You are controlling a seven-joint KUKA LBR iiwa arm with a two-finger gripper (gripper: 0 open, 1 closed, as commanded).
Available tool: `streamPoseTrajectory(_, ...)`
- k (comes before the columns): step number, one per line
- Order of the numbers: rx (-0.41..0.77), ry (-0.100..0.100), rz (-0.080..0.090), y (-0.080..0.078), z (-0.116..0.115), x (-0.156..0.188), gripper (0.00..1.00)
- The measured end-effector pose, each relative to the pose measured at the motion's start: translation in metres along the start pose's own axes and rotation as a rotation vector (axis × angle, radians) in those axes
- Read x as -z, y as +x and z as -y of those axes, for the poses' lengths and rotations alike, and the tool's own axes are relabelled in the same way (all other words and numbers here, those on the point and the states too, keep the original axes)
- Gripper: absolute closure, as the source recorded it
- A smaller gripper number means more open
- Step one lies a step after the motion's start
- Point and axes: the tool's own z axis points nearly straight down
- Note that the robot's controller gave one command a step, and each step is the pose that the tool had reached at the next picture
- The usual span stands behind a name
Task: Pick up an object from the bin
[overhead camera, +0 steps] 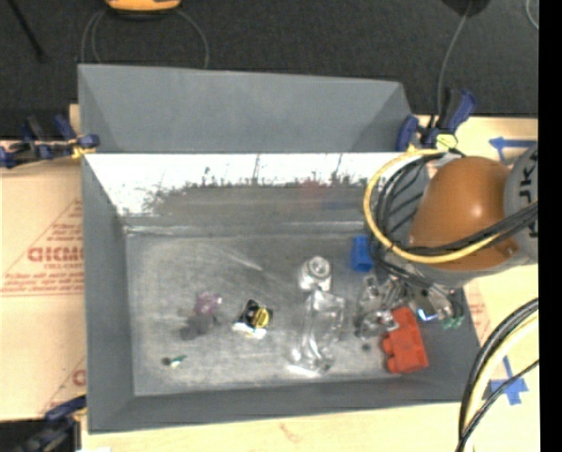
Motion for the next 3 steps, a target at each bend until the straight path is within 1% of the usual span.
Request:
streamPoseTrajectory(1,0.418,0.005,0.010,0.011,-0.040,0.058,1.00)
streamPoseTrajectory(2,0.429,0.007,0.010,0.022,-0.038,0.092,1.00)
streamPoseTrajectory(3,0.492,0.007,0.010,0.003,-0.016,-0.038,1.00)
